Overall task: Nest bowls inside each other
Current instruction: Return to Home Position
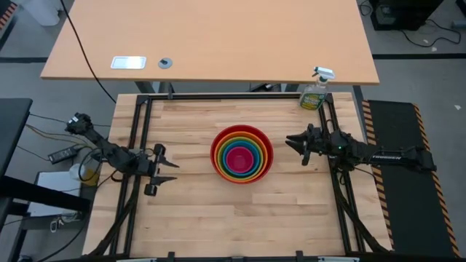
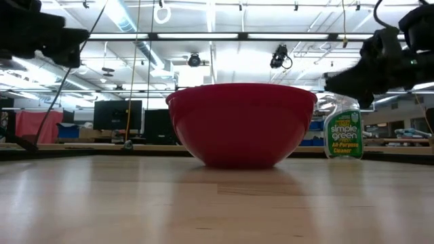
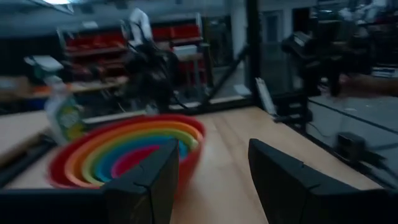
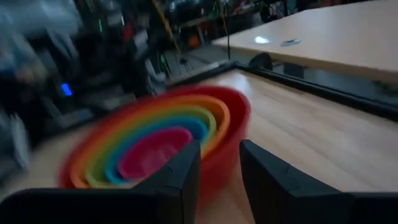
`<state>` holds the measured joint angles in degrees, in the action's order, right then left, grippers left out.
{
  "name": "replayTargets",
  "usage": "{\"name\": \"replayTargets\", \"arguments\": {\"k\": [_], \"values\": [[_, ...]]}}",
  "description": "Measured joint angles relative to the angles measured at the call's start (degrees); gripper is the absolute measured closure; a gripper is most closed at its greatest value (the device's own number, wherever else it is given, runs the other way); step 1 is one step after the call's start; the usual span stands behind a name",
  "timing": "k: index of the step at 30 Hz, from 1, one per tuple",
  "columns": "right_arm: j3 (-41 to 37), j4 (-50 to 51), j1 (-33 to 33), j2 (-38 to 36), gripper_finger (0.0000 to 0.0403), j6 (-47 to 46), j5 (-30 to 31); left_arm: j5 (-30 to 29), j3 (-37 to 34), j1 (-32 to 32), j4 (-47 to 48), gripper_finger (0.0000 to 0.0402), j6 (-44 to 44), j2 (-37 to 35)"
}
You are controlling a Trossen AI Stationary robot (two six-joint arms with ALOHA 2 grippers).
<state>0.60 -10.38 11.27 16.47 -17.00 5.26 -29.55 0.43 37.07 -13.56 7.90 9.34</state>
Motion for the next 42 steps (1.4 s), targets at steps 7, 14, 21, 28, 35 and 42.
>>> {"name": "replayTargets", "arguments": {"k": [7,14,21,28,35,42], "values": [[0.00,4.27,0.00,0.03,0.0282,9.36,0.02,3.42,-0.02,-10.64,-2.98,0.0207,3.59,0.02],[0.00,3.64,0.00,0.03,0.0282,9.23,0.04,4.60,-0.02,-22.59,-2.48,0.0207,2.14,0.02],[0.00,3.63,0.00,0.01,0.0282,9.23,0.04,4.71,-0.02,-25.78,-2.42,0.0207,-3.77,0.02],[0.00,3.57,0.00,0.00,0.0282,9.23,0.04,4.71,-0.02,-25.76,-2.43,0.0207,-4.09,0.02],[0.02,3.57,0.00,0.00,0.0282,9.23,0.04,4.71,-0.02,-25.76,-2.43,0.0207,-4.13,0.02],[0.02,3.57,0.00,0.02,0.0282,9.23,0.04,4.69,-0.04,-25.76,-2.45,0.0207,-4.15,0.02]]}}
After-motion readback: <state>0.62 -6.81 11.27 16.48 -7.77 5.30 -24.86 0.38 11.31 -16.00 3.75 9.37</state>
